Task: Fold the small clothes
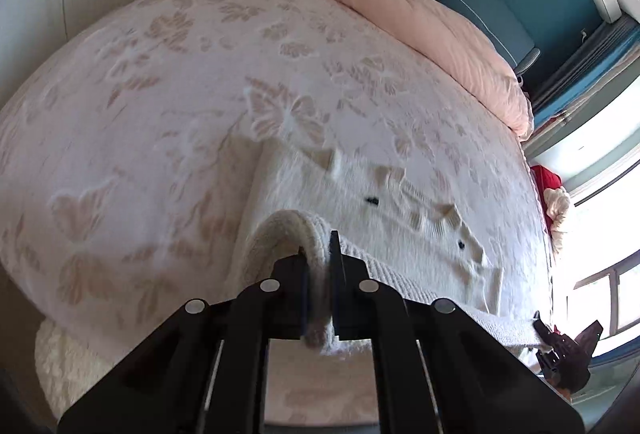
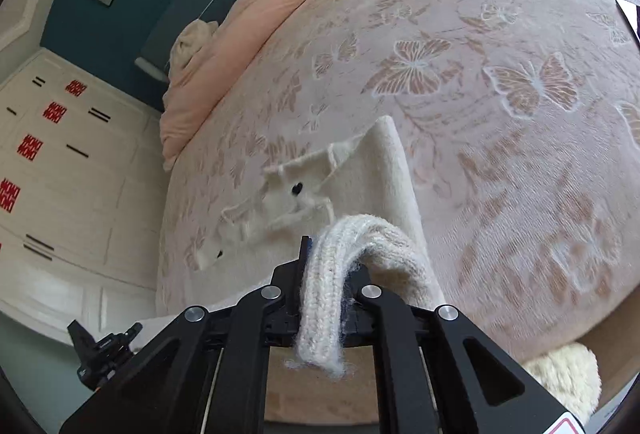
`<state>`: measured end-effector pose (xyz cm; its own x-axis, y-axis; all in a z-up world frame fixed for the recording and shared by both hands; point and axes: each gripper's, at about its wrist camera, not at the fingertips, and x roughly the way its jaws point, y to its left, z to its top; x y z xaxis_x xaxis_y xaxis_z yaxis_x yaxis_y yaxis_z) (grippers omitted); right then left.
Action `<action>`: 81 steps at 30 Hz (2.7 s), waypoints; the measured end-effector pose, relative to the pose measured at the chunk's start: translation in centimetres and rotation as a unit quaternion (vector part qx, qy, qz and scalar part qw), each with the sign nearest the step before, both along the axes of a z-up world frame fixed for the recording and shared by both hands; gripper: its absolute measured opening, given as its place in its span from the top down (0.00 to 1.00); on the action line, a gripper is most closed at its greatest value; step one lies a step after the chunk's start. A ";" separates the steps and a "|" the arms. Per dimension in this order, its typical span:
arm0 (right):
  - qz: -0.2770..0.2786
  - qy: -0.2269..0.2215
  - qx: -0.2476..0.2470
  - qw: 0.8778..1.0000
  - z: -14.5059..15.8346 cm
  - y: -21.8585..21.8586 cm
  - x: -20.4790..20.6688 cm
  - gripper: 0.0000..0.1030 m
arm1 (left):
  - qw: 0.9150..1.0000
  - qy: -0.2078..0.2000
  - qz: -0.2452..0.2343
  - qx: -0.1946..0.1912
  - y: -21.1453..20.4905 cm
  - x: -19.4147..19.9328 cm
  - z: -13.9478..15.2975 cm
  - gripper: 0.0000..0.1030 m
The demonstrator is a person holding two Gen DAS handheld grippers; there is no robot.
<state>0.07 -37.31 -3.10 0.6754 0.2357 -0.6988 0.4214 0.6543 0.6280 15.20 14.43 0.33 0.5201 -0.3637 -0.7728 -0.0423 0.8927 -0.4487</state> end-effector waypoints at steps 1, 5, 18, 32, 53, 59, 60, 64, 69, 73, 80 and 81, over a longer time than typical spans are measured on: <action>-0.006 0.008 0.001 1.000 -1.1 0.1 1.9 0.88 | 1.000 0.002 -0.001 0.008 -1.2 1.8 -0.9 0.89; -0.033 0.074 0.009 0.997 -5.9 0.2 6.8 0.74 | 0.996 0.040 0.035 0.067 -3.4 6.1 -5.7 0.70; -0.002 0.072 -0.148 0.986 -4.8 0.5 4.7 0.28 | 0.991 -0.016 -0.062 0.117 -3.9 5.5 -6.3 0.11; 0.016 -0.054 -0.192 0.980 4.4 0.9 6.2 0.95 | 0.996 -0.036 -0.058 0.060 -3.4 6.9 0.3 0.93; -0.039 0.051 -0.121 0.991 -5.0 -2.1 10.6 0.77 | 0.990 0.031 -0.034 0.135 -5.2 11.7 -8.1 0.75; 0.089 -0.010 -0.162 0.983 -0.4 8.8 5.6 0.83 | 0.993 -0.036 -0.046 0.107 -7.1 1.6 -2.6 0.44; 0.127 -0.012 -0.145 0.981 -0.7 11.8 5.5 0.87 | 0.994 -0.028 -0.064 0.088 -8.4 0.1 -2.7 0.44; 0.247 0.000 -0.130 0.960 -3.4 22.2 6.0 0.95 | 0.988 0.008 -0.119 0.101 -13.9 -3.5 -5.4 0.45; 0.194 0.046 -0.153 0.968 -6.2 18.6 4.5 1.00 | 0.978 0.036 -0.085 0.186 -10.8 -3.7 -8.4 0.46; 0.076 0.083 -0.135 0.984 -7.7 8.0 -0.3 1.00 | 0.986 0.045 -0.048 0.153 -4.7 -3.7 -9.2 0.58; 0.008 0.106 -0.112 0.988 -7.4 3.8 -4.0 0.96 | 0.985 0.029 -0.038 0.163 -5.4 -4.7 -8.3 0.58; 0.009 0.100 -0.120 0.988 -6.5 4.5 -4.0 0.93 | 0.988 0.026 -0.034 0.146 -5.1 -5.1 -7.3 0.57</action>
<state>-3.94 -32.81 -9.65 0.5150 0.0580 -0.8552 0.5093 0.7819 0.3597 10.14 9.29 -6.92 0.4589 -0.1549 -0.8749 0.0062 0.9852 -0.1711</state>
